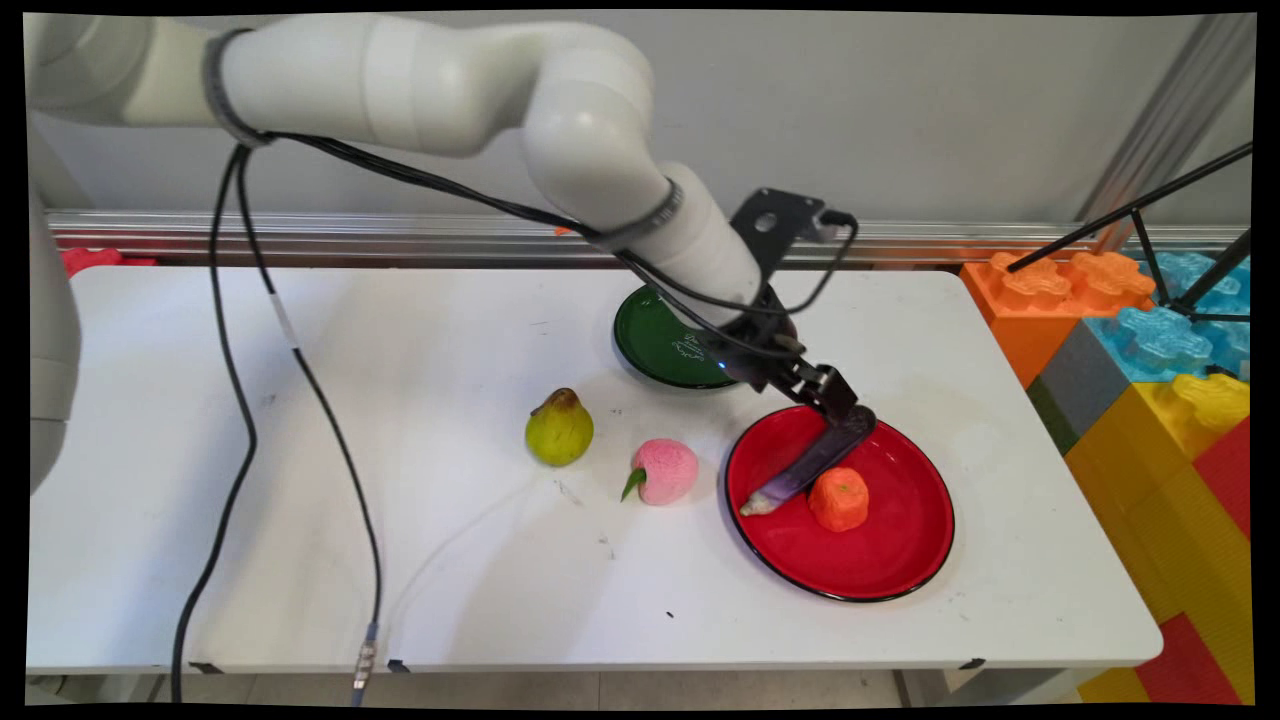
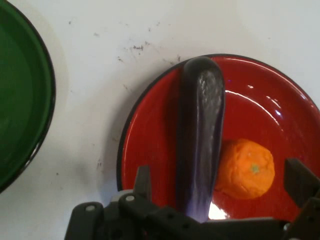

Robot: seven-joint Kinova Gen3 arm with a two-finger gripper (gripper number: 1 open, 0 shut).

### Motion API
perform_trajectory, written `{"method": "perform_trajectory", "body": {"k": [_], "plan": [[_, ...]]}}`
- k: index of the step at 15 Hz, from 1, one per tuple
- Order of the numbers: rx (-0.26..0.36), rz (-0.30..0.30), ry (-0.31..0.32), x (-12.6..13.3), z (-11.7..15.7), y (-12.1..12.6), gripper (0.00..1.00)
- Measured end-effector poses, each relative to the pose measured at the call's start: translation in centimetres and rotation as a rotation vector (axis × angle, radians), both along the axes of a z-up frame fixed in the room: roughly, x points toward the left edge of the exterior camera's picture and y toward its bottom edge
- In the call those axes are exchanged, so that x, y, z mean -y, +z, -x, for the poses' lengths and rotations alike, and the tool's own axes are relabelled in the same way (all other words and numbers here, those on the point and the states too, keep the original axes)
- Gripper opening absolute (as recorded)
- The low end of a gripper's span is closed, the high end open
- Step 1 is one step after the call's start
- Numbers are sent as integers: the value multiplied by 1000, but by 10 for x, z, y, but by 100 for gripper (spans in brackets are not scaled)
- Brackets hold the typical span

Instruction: Pick up the eggplant from the red plate

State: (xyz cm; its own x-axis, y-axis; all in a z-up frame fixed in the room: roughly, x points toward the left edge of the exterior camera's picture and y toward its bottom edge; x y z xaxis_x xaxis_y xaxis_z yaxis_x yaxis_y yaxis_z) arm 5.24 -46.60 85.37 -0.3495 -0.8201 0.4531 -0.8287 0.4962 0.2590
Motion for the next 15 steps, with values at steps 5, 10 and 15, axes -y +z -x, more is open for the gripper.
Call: {"method": "perform_trajectory", "body": {"k": [5,10,15], "plan": [[40,-9,19,8,22,-29,100],[56,-5,50,15,37,-52,100],[64,-1,71,21,47,-70,100]]}}
